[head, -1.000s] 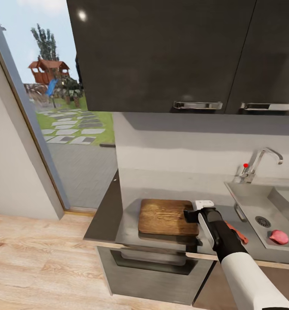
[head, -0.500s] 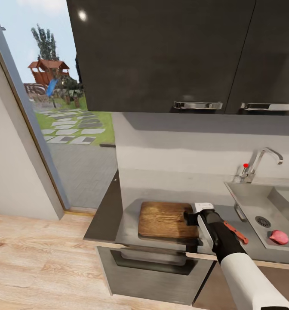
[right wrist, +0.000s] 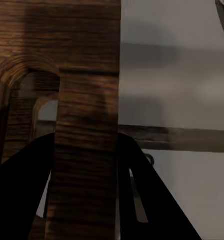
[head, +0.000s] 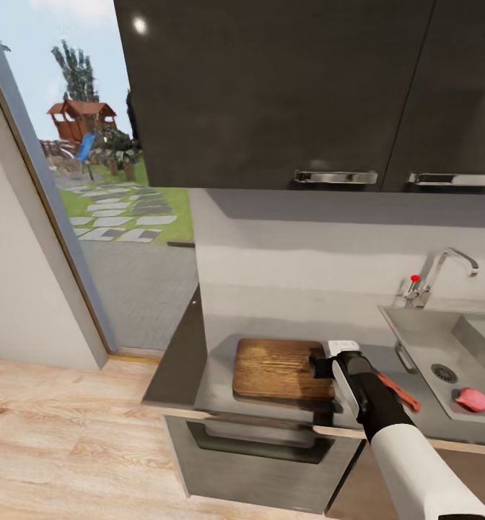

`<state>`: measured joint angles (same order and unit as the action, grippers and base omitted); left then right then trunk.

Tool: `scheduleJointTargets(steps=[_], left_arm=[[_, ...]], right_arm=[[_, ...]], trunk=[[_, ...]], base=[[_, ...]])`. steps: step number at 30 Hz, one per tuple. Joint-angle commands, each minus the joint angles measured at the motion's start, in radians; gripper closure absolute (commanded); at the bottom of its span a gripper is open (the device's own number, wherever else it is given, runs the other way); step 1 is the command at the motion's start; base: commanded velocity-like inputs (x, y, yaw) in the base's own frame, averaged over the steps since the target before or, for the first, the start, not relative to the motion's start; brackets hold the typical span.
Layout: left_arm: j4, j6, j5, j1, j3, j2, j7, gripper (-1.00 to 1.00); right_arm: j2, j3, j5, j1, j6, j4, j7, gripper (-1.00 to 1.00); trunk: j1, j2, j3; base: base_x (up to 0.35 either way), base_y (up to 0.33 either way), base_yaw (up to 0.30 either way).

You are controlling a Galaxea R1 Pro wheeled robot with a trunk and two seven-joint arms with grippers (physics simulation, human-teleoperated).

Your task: In the kitchen, take the Vidalia onion out of the sink, dice it on the chopping board with the paring knife, put the diced onion into the bowl on the countertop, then place both the paring knife and the chopping board into the sink.

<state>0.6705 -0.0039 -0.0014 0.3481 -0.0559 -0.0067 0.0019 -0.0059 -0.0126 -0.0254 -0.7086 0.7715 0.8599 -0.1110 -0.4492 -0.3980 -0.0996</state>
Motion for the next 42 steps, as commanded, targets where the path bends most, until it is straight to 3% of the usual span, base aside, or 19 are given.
scheduleJointTargets(steps=[1, 42], left_arm=[[0.001, -0.001, 0.0, 0.0, -0.001, 0.0, 0.001, -1.0], [0.0, -0.001, 0.0, 0.0, -0.001, 0.001, 0.001, -1.0]], right_arm=[[0.0, -0.001, -0.004, -0.001, 0.005, 0.002, -0.004, 1.0], [-0.001, 0.0, -0.004, -0.001, 0.005, 0.002, -0.004, 1.0]], trunk=[[-0.001, -0.002, -0.002], [-0.001, -0.002, -0.002]], base=[[0.066, 0.067, 0.0], [0.012, -0.009, 0.0]])
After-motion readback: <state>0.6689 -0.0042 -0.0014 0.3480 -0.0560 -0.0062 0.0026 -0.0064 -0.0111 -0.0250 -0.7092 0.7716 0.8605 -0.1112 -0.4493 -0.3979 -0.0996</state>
